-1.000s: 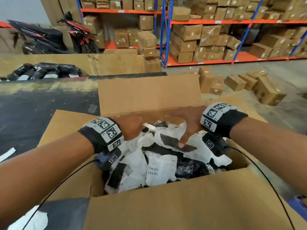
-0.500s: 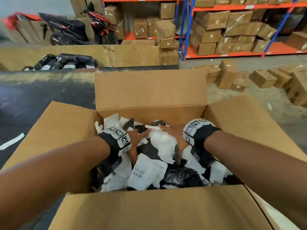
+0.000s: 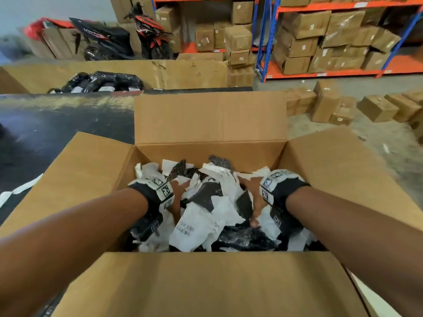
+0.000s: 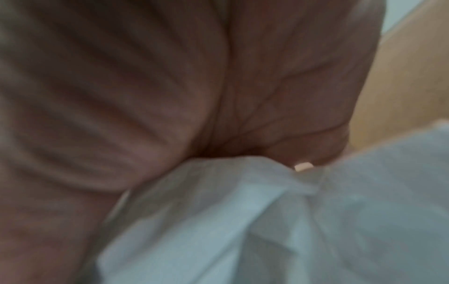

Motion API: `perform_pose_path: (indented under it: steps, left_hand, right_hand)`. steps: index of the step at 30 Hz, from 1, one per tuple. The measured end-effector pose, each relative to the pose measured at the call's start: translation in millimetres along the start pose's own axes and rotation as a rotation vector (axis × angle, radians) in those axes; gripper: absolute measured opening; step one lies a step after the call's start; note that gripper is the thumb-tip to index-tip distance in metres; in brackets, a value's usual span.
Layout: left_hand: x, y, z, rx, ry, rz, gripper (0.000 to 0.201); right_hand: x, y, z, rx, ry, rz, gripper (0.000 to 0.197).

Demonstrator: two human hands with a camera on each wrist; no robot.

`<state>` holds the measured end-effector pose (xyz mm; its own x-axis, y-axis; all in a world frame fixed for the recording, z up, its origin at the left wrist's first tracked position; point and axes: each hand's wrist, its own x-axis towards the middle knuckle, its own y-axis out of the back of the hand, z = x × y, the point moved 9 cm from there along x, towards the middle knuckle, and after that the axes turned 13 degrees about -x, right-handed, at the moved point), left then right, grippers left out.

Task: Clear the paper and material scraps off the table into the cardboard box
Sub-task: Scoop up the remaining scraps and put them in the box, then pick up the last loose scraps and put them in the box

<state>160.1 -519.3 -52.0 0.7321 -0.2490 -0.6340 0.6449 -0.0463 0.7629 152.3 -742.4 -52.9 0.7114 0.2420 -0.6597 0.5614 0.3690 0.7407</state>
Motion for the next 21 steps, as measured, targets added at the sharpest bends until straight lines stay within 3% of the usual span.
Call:
perform_pose_path:
  steps: [3, 7, 10, 13, 21]
  left_hand:
    - [-13, 31, 9, 0.051, -0.029, 0.013, 0.133]
    - [-31, 68, 14, 0.072, -0.049, 0.089, 0.118]
    - [-35, 54, 25, 0.018, -0.11, 0.035, 0.093]
    - [-39, 38, 29, 0.028, -0.148, 0.003, 0.089]
    - [-136, 109, 19, -0.104, -0.452, 0.422, 0.066]
  right_hand:
    - [-20, 28, 1, 0.018, 0.033, 0.019, 0.16]
    - [-50, 62, 3, 0.021, 0.018, 0.096, 0.118]
    - [-49, 59, -1, 0.008, -0.02, 0.128, 0.099]
    - [-56, 53, -11, 0.003, -0.01, 0.098, 0.087]
    - [-149, 131, -26, -0.045, -0.154, 0.396, 0.077]
